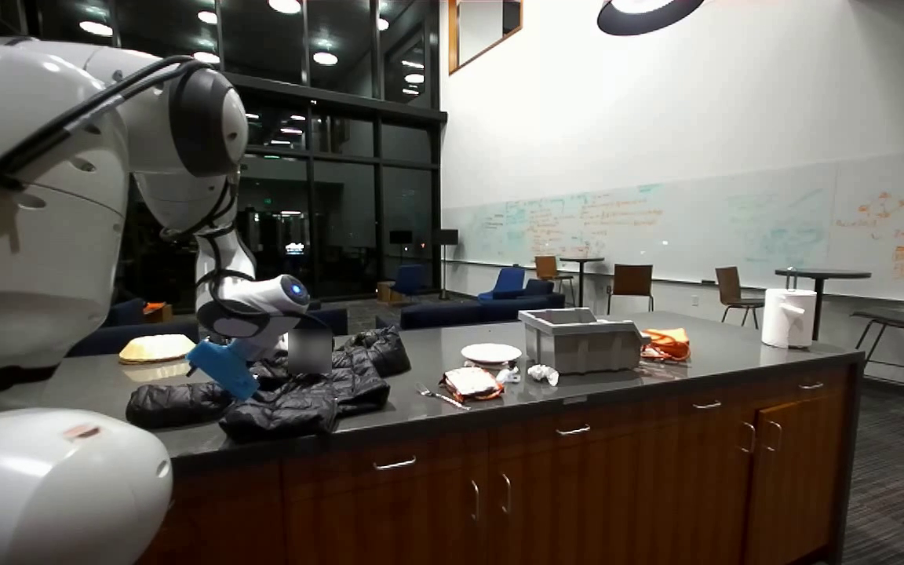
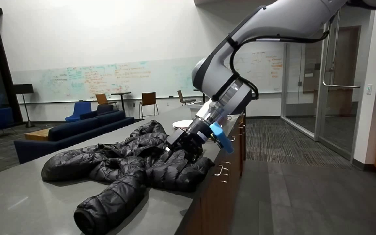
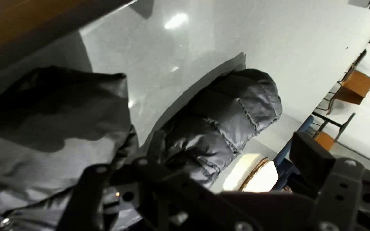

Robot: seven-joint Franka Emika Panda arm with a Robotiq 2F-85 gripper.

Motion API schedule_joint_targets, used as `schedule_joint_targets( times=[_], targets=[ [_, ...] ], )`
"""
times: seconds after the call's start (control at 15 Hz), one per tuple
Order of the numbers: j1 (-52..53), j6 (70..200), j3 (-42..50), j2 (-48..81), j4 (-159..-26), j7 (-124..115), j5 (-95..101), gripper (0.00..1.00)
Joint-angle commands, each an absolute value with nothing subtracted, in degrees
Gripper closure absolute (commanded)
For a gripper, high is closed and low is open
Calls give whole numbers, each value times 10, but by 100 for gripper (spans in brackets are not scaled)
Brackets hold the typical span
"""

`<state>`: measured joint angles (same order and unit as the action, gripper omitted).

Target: Move the jacket slightly to the right

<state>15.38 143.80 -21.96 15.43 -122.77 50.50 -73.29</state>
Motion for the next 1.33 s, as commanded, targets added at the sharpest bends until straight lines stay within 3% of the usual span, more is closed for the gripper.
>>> schedule_joint_targets(
  times=[0.0, 0.53, 1.27],
  targets=[
    [182, 1432, -223, 139, -1240, 526, -746, 0],
    [240, 1431, -237, 159, -1222, 519, -726, 0],
    [239, 1405, -242, 160, -1225, 515, -722, 0]
  ],
)
